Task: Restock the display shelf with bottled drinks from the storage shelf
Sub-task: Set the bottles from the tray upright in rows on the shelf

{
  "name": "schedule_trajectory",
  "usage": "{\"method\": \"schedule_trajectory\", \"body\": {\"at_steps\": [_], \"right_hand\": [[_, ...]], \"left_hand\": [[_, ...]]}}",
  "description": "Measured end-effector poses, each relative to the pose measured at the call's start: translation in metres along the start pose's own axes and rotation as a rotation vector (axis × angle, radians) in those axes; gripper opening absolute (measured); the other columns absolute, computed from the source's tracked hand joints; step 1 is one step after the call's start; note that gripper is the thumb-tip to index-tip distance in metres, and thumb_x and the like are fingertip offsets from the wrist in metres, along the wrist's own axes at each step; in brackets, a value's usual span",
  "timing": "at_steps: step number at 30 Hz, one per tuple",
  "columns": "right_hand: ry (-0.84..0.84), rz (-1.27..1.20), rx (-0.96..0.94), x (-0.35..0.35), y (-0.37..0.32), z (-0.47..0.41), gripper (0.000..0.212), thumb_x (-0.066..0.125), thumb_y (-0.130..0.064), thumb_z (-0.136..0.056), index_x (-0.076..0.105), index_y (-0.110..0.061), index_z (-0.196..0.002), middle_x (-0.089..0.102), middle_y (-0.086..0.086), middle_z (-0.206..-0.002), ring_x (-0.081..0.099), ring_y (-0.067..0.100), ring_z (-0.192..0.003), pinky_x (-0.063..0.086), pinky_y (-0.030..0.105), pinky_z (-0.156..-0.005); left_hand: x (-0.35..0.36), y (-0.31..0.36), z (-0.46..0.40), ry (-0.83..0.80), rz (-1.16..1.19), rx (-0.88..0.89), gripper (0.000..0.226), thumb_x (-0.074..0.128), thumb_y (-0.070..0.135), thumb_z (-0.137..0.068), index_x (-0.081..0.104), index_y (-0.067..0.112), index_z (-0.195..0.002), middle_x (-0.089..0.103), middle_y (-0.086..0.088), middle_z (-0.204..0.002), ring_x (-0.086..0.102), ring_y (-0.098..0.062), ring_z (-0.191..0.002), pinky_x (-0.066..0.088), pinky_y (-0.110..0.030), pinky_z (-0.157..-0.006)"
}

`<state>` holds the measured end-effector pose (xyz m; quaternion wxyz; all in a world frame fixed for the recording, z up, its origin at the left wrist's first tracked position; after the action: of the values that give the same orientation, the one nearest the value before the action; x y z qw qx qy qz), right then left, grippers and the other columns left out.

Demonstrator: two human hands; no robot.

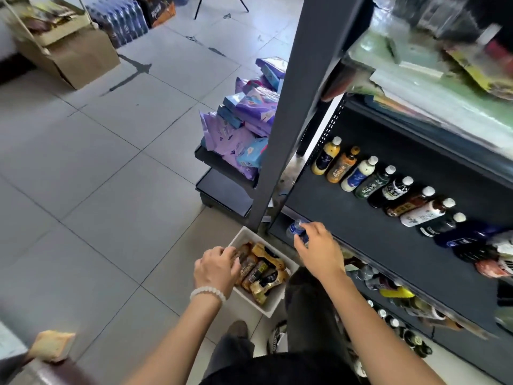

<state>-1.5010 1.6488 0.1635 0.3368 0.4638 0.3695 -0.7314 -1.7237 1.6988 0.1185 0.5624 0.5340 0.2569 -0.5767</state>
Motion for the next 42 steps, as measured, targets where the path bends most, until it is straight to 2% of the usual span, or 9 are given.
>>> {"method": "schedule_trajectory", "body": {"at_steps": [6,10,14,21,26,30,35,42], "right_hand": [[-0.207,0.151,-0.229,0.043,-0.012,-0.048,0.044,0.037,-0.041,-0.097,0.047,-0.016,-0.131,0.049,0.004,-0.133,0.05,0.023,-0.119,0.044,0.035,-0.092],[-0.254,0.207,-0.373,0.074,-0.004,-0.082,0.042,0.036,-0.04,-0.097,0.049,-0.016,-0.129,0.051,0.003,-0.129,0.052,0.022,-0.115,0.044,0.034,-0.09],[-0.234,0.221,-0.472,0.129,0.024,-0.132,0.04,0.037,-0.039,-0.096,0.051,-0.016,-0.126,0.052,0.002,-0.128,0.051,0.021,-0.114,0.044,0.032,-0.09],[-0.194,0.17,-0.524,0.311,0.071,-0.198,0.039,0.04,-0.04,-0.096,0.052,-0.017,-0.125,0.052,0.002,-0.124,0.051,0.022,-0.112,0.044,0.035,-0.089],[-0.062,0.172,-0.614,0.396,0.083,-0.196,0.032,0.041,-0.036,-0.095,0.055,-0.016,-0.116,0.056,0.005,-0.116,0.053,0.026,-0.107,0.045,0.037,-0.081],[-0.014,0.1,-0.612,0.397,0.116,-0.159,0.033,0.041,-0.036,-0.096,0.054,-0.018,-0.119,0.054,0.004,-0.118,0.053,0.024,-0.107,0.046,0.036,-0.08],[0.131,0.049,-0.67,0.368,0.131,-0.118,0.036,0.039,-0.036,-0.096,0.054,-0.014,-0.12,0.054,0.004,-0.122,0.053,0.023,-0.11,0.044,0.034,-0.081],[0.05,-0.011,-0.565,0.372,0.17,-0.089,0.04,0.039,-0.04,-0.095,0.052,-0.015,-0.124,0.052,0.006,-0.123,0.055,0.028,-0.108,0.045,0.037,-0.081]], "left_hand": [[0.02,-0.002,-0.011,0.029,-0.04,-0.124,0.034,0.038,0.042,-0.096,0.055,0.028,-0.121,0.06,0.006,-0.114,0.055,-0.015,-0.105,0.043,-0.03,-0.086],[0.054,0.0,-0.027,0.052,-0.013,-0.252,0.032,0.041,0.039,-0.095,0.058,0.026,-0.118,0.062,0.003,-0.116,0.057,-0.017,-0.105,0.043,-0.031,-0.084],[0.126,-0.005,-0.067,0.039,0.031,-0.372,0.035,0.038,0.041,-0.096,0.053,0.028,-0.124,0.059,0.003,-0.123,0.054,-0.018,-0.112,0.042,-0.032,-0.089],[0.309,-0.055,-0.151,-0.012,-0.017,-0.451,0.037,0.035,0.044,-0.097,0.048,0.03,-0.13,0.053,0.0,-0.129,0.048,-0.023,-0.119,0.042,-0.037,-0.092],[0.391,-0.079,-0.17,0.097,0.007,-0.517,0.046,0.035,0.044,-0.097,0.036,0.028,-0.14,0.047,-0.003,-0.137,0.045,-0.026,-0.123,0.042,-0.041,-0.093],[0.412,-0.062,-0.132,0.18,0.091,-0.573,0.047,0.036,0.043,-0.096,0.033,0.028,-0.141,0.044,-0.007,-0.138,0.044,-0.029,-0.124,0.043,-0.043,-0.089],[0.428,-0.034,-0.089,0.252,0.121,-0.52,0.047,0.037,0.044,-0.095,0.036,0.029,-0.14,0.044,-0.006,-0.139,0.041,-0.029,-0.127,0.044,-0.043,-0.089],[0.428,-0.015,-0.05,0.25,0.052,-0.496,0.044,0.033,0.044,-0.096,0.038,0.027,-0.137,0.046,-0.008,-0.135,0.043,-0.03,-0.122,0.043,-0.041,-0.085]]}}
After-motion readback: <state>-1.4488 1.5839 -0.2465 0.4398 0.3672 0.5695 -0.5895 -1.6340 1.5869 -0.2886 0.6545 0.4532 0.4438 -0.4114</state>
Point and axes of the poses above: each hand's wrist, its own z-axis away from the middle knuckle, its own x-axis out of the palm, y = z × x, the point moved 5 cm from there along -z, towards the middle knuckle
